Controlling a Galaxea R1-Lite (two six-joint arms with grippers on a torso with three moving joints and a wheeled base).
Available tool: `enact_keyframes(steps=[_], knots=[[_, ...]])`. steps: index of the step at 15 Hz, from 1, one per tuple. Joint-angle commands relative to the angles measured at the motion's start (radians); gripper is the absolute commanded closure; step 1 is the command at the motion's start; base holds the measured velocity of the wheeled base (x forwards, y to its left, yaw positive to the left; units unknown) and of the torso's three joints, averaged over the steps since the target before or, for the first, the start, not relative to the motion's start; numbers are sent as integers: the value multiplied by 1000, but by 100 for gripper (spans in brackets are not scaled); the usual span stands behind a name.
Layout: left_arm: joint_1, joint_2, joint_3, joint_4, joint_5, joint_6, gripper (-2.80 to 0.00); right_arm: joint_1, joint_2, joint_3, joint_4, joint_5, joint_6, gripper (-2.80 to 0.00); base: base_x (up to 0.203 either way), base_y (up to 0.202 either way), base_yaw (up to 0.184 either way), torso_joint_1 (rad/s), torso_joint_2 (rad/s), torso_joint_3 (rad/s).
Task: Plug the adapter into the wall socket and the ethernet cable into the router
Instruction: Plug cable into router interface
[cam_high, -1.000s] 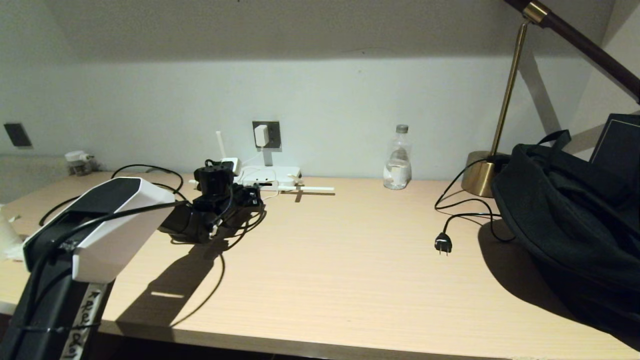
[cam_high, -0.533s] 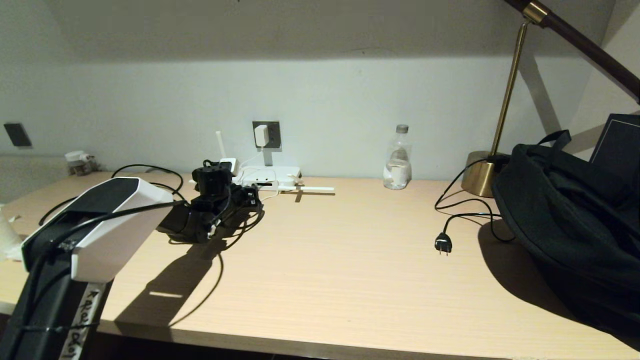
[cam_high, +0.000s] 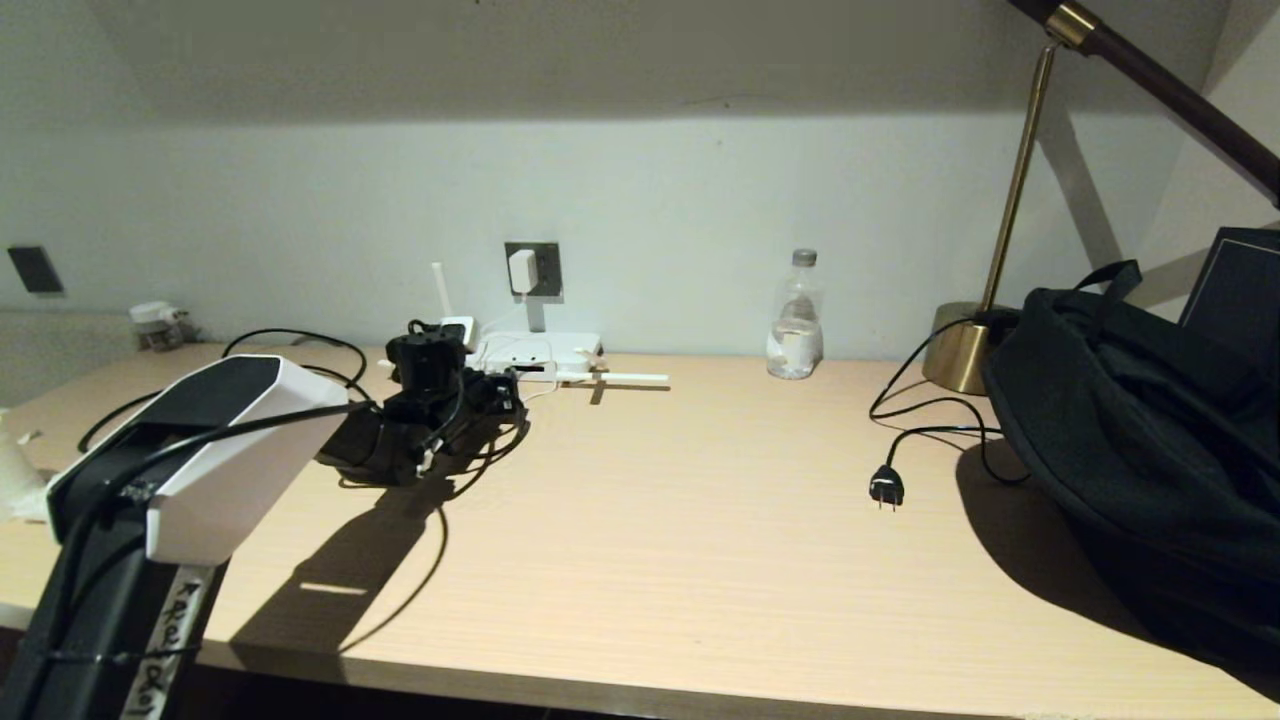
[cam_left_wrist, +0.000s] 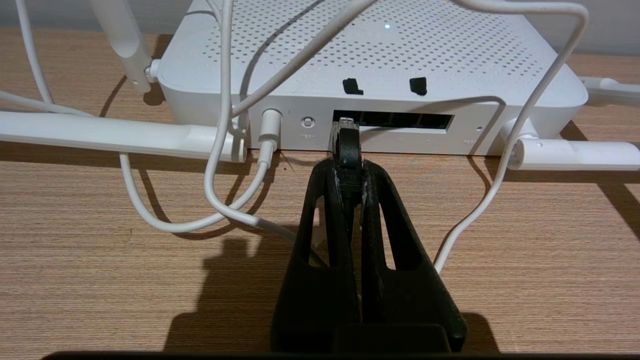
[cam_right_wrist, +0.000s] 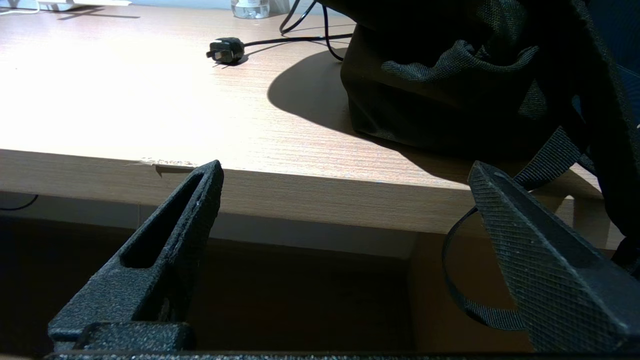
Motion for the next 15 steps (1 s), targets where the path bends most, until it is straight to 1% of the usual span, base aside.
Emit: enact_keyframes(steps=[1,11,15], knots=[[0,2,0,-4,0,-1,0,0,0,0,0,1,0,-280,0,0,0,0,0,0],[0,5,-21,7,-4,1,0,0,0,0,0,1,0,-280,0,0,0,0,0,0],[0,8,-51,38,-4,1,0,0,0,0,0,1,0,-280,0,0,0,0,0,0]])
